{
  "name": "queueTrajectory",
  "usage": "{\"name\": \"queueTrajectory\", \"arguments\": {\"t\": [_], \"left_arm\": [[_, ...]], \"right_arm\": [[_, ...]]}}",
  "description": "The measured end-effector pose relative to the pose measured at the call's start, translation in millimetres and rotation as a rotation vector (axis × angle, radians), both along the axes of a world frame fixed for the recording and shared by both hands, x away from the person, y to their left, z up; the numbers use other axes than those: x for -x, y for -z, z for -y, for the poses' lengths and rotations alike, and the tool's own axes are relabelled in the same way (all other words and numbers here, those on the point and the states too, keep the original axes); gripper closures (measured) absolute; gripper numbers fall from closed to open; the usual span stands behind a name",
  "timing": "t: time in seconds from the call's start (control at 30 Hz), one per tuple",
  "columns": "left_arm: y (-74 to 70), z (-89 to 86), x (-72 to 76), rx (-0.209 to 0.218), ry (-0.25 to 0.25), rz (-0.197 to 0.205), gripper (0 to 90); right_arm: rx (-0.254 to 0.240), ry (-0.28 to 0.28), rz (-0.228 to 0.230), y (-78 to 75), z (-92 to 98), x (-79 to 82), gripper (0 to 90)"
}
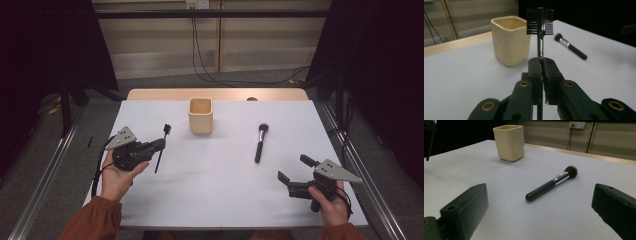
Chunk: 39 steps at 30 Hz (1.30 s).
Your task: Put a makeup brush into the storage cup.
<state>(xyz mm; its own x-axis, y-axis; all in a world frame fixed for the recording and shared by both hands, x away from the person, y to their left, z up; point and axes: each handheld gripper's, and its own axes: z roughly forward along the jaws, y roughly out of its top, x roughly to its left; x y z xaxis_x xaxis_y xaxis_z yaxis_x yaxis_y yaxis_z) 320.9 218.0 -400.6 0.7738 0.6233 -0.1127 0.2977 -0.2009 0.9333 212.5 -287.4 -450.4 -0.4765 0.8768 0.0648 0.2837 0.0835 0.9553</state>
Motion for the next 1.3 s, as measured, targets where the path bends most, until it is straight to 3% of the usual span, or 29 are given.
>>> {"name": "queueTrajectory", "arguments": {"t": [0.4, 0.67, 1.2, 1.3], "left_arm": [[-7.5, 19.7, -12.7, 0.033, -0.003, 0.022, 85.6], [-17.2, 25.7, -25.5, 0.088, -0.014, 0.046, 85.6], [-33.4, 46.1, -51.5, 0.137, -0.053, 0.087, 85.6], [-40.0, 50.5, -56.0, 0.163, -0.06, 0.092, 85.5]], "right_arm": [[-0.011, 0.009, -0.006, 0.6, 0.6, -0.2, 0.2], [-0.009, 0.011, -0.007, 1.0, 1.2, 0.0, 0.3], [-0.009, 0.018, -0.013, 1.8, 1.9, -1.0, 0.2], [-0.007, 0.017, -0.016, 1.9, 1.7, -1.1, 0.2]]}}
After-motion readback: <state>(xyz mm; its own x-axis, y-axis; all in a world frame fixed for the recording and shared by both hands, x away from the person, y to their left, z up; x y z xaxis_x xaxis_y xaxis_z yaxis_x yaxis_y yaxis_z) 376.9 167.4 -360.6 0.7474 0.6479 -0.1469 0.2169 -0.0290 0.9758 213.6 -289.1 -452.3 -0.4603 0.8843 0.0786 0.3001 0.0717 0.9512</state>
